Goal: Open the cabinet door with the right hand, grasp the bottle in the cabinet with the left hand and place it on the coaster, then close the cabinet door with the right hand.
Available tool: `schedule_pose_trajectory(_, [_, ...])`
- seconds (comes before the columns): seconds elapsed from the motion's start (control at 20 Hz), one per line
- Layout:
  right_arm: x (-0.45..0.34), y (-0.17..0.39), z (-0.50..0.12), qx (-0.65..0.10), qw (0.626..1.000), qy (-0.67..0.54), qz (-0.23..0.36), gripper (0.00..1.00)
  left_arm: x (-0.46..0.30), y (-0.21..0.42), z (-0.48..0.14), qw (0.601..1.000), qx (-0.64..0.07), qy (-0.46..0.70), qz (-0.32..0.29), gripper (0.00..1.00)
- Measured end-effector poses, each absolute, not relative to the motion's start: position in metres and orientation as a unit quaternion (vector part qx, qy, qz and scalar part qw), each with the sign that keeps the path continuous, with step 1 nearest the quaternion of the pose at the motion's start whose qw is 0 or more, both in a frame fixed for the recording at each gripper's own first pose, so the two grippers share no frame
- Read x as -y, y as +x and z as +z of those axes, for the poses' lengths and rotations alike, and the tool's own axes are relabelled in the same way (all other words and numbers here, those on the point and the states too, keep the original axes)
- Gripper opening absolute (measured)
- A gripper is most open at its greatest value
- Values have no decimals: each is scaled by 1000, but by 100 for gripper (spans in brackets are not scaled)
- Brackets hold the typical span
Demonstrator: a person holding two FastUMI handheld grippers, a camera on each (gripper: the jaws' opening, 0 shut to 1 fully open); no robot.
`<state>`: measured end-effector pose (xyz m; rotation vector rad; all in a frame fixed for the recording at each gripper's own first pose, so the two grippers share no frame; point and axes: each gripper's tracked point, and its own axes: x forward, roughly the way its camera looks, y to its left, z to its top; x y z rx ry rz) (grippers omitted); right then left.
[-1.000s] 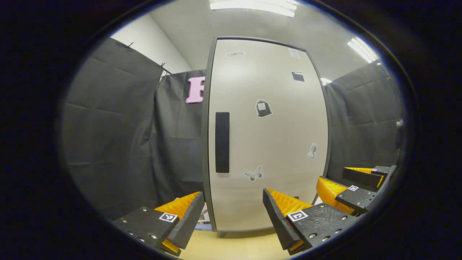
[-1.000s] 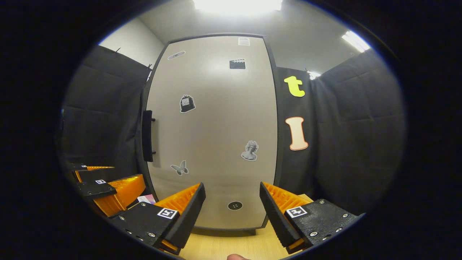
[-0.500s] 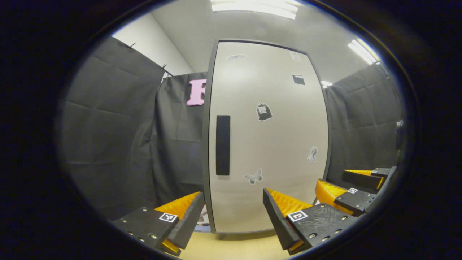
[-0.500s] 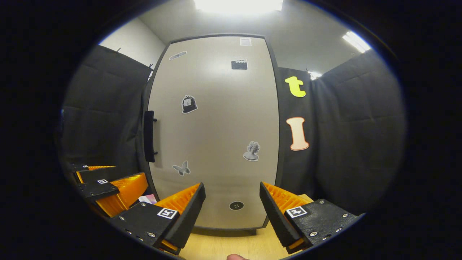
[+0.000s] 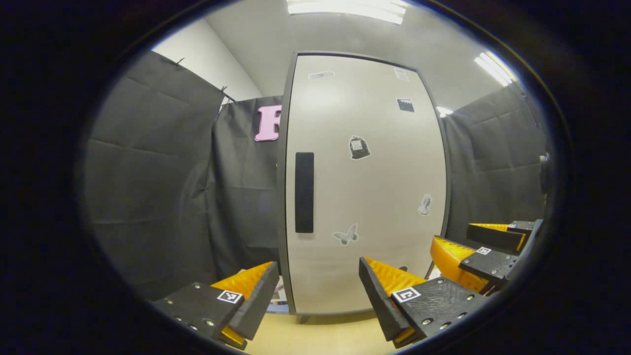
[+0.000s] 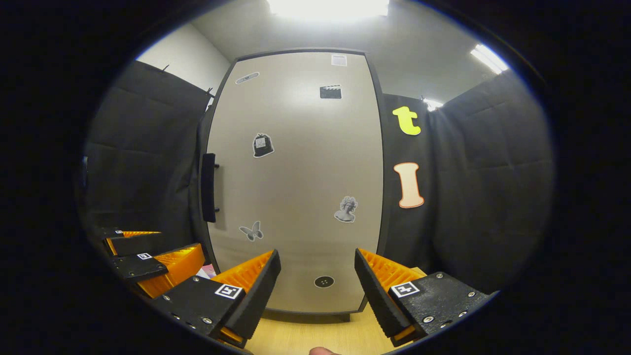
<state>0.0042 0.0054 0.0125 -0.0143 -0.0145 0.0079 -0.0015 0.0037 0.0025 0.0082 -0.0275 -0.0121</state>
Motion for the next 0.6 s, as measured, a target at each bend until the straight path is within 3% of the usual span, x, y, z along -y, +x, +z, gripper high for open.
schedule_pose_trajectory(0.55, [-56,36,45,31,998,-14,47,93,-44,-61,-25,1000,14,14,10,97])
schedule_pose_trajectory(0.6, [-64,40,49,33,998,-14,54,92,-50,-69,-31,1000,13,19,13,94])
